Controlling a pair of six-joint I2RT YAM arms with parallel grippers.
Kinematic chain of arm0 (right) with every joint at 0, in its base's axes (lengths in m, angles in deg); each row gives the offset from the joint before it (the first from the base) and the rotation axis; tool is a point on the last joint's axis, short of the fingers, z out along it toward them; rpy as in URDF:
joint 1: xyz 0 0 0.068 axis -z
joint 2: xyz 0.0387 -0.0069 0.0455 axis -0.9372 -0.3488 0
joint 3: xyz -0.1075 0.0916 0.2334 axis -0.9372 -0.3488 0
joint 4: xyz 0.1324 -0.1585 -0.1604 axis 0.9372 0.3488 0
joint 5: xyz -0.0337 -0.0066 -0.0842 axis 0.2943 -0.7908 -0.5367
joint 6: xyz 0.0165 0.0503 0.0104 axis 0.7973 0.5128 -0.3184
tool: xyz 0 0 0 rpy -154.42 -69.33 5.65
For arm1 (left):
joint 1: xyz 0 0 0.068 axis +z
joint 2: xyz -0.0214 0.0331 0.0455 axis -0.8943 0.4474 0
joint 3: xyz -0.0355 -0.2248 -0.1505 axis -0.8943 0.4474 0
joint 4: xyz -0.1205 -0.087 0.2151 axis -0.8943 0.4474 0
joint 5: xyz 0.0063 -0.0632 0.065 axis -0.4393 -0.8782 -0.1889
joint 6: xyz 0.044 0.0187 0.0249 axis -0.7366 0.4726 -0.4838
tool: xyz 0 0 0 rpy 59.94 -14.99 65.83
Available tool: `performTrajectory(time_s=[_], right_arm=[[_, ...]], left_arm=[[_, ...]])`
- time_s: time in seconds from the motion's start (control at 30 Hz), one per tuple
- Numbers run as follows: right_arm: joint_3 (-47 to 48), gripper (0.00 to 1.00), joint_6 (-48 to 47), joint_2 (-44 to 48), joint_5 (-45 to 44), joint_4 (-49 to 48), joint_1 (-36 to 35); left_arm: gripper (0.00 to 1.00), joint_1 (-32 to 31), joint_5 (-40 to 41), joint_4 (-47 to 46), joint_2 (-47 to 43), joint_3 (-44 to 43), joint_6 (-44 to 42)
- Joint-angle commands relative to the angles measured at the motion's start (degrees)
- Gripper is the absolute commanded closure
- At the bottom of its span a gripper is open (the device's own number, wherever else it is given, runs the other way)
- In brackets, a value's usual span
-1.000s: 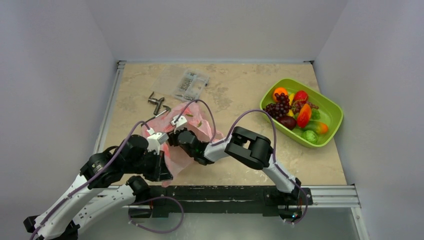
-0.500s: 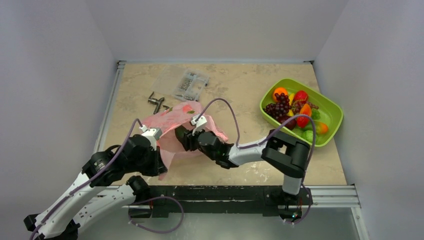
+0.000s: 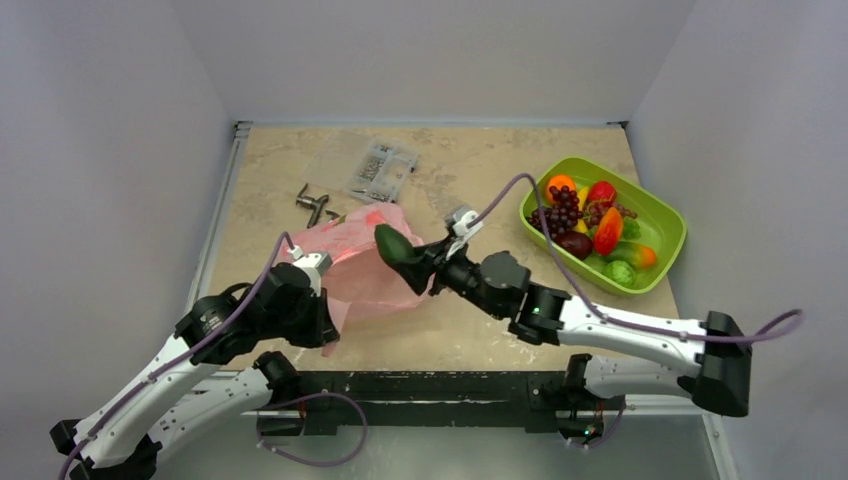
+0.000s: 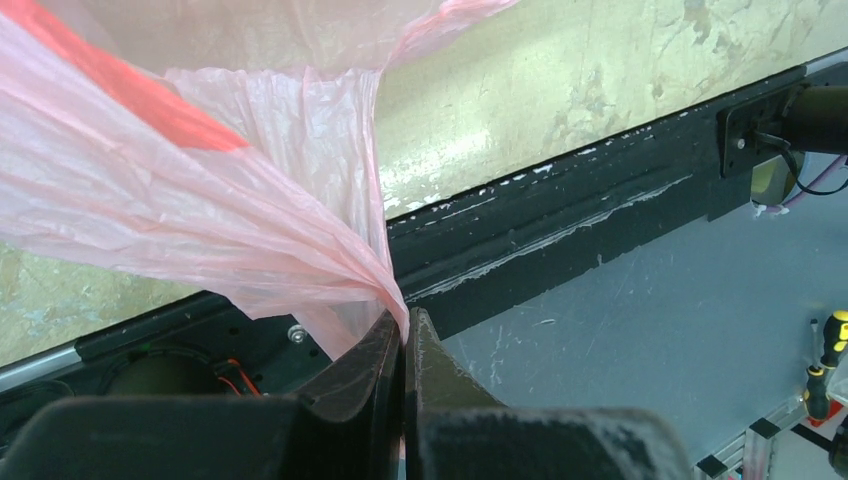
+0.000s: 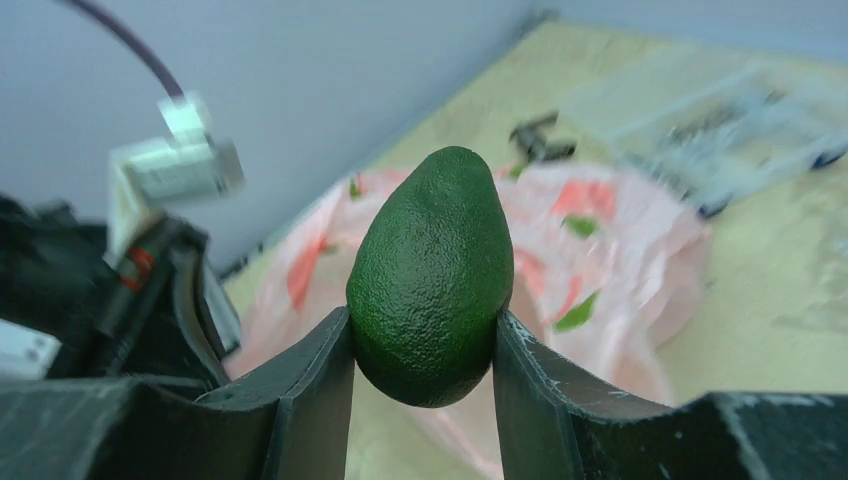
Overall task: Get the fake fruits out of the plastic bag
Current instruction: Place the fake fruit in the bin.
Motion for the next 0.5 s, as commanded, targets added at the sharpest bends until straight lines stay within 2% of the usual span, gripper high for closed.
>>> performTrajectory(time_s=[0.0,0.1,0.23,0.4,0.47], right_arm=[[4.6,1.00,-5.8,9.2,-11.1,7.5,1.5],[5.0,1.00,-5.0,13.3,-15.4,9.8,6.7],[3.8,1.00,0.9,15.3,-20.3,14.7,18.7],[3.7,1.00,9.0,11.7,-30.8,24.1,35.7],[2.3,1.00,11.8,9.0,-28.0,24.3,44.0]], left_arm=[[1.00,-0.2,-1.1,-2.7,0.6,-1.3,-1.7],[1.00,-0.2,-1.2,-2.6,0.5,-1.3,-1.9],[1.00,-0.2,-1.9,-2.6,0.5,-1.2,-2.5],[1.00,-0.2,-3.1,-2.4,-0.2,-0.7,-2.7],[1.00,-0.2,-3.4,-2.7,-0.7,-0.3,-2.7]])
